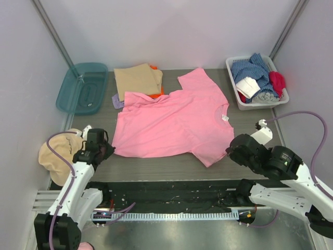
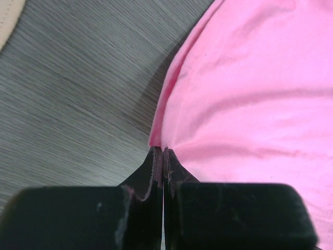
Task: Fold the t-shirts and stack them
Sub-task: Fold the tshirt
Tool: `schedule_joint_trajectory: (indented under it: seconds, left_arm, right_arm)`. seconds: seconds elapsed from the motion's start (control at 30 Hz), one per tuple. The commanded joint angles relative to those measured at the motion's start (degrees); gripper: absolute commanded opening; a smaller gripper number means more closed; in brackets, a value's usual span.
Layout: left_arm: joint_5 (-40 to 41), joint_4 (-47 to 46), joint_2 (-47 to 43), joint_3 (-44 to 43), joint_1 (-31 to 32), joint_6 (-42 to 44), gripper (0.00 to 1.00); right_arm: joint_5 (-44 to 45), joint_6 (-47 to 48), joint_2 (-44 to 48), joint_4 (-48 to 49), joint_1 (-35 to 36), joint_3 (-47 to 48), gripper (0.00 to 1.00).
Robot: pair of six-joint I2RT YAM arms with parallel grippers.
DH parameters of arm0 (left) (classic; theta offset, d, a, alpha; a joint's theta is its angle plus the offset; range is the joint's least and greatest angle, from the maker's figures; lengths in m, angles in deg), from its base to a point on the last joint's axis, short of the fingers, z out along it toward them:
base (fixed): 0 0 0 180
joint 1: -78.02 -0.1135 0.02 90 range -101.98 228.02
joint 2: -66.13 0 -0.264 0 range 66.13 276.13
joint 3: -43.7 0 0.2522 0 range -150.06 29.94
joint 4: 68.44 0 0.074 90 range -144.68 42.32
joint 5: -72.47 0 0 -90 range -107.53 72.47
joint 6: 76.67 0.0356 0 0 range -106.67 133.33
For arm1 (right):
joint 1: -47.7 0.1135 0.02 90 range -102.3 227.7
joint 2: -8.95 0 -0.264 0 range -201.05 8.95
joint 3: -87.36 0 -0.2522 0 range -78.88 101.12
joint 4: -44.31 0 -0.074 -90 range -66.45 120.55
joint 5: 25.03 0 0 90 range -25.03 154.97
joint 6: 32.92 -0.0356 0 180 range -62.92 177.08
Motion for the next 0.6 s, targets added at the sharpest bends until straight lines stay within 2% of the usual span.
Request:
schedule_joint_trajectory:
  seconds: [0.0,0.27,0.57]
  left_arm:
    - [0.1,-0.1,-0.8,0.5,1.7,-1.8,0.0]
    - [1.2,-4.3,2.3,-0.2,1.8,-1.5,0.0]
    - [0.9,-12.5,12.9,-4.2,2.0,-1.2,0.0]
  right_arm:
    - [3.9,-1.7,0.5,-9.5,0.3,2.2,0.01]
    - [10.9,-1.1,-3.4,-9.3,0.3,3.9,0.01]
    - [19.2,1.2,-9.6,-8.5,0.2,8.7,0.01]
